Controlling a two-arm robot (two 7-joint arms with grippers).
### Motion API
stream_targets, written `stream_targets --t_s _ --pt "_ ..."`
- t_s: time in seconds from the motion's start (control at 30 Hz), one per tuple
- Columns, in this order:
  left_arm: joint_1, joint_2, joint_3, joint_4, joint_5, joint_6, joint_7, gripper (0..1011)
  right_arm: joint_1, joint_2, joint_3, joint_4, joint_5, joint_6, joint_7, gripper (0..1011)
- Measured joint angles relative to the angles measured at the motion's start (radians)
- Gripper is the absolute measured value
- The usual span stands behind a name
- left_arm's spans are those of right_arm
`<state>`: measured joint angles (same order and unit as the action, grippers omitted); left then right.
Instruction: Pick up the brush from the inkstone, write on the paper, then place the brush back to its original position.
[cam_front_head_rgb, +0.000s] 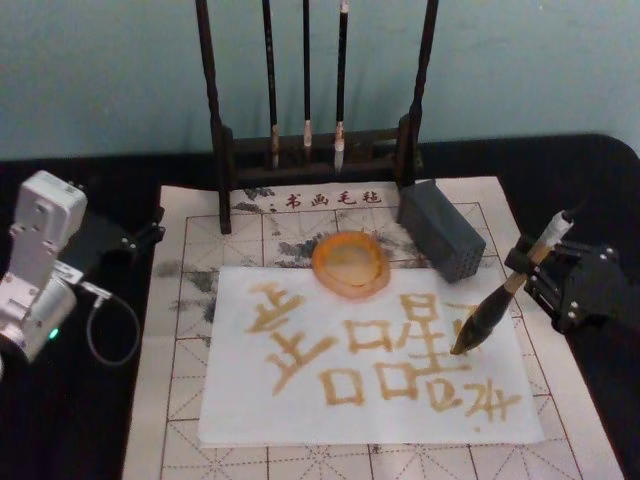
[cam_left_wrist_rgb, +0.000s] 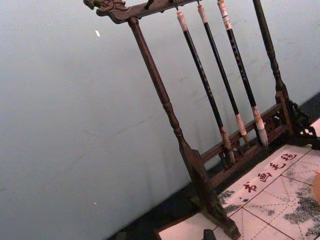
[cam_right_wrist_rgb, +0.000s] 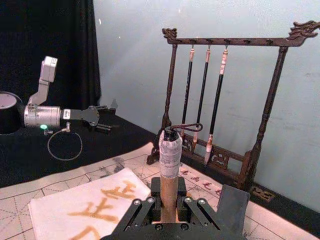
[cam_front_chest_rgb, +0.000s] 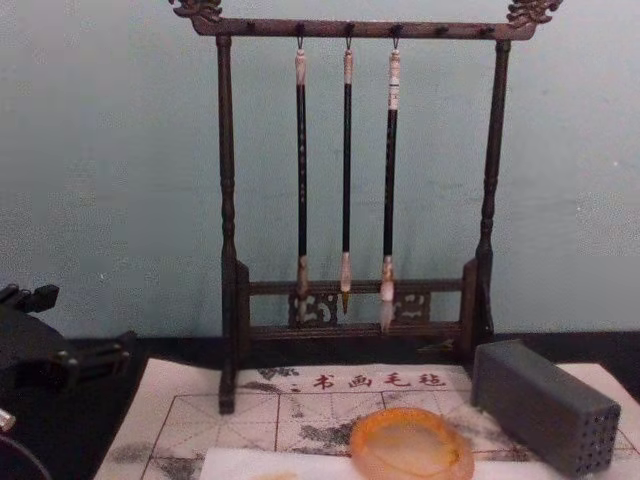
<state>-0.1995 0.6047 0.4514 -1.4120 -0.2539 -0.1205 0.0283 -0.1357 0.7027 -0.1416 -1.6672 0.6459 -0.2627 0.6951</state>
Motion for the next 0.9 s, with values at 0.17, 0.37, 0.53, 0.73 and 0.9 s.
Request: stream_targets --t_s 0.17,0.37,0.53,0.73,0.9 --pt "0.0 0.0 0.0 0.0 0.0 0.0 0.0 1001 -0.005 0.001 0.002 0.0 -0.005 0.0 -0.005 197" --pt "0.0 0.0 0.0 0.0 0.0 0.0 0.0 1001 -0.016 0.007 0.013 -0.005 -0.009 0.0 -0.008 197" --pt "0.0 0.0 0.0 0.0 0.0 0.0 0.0 1001 -0.027 0.009 0.025 -0.009 -0.011 -0.002 -0.015 197" --pt "0.0 0.0 0.0 0.0 0.0 0.0 0.0 1001 -0.044 0.013 0.044 -0.017 -0.012 -0.007 -0.02 197" --pt "0.0 0.0 0.0 0.0 0.0 0.0 0.0 1001 -0.057 0.016 0.06 -0.024 -0.012 -0.008 -0.021 197"
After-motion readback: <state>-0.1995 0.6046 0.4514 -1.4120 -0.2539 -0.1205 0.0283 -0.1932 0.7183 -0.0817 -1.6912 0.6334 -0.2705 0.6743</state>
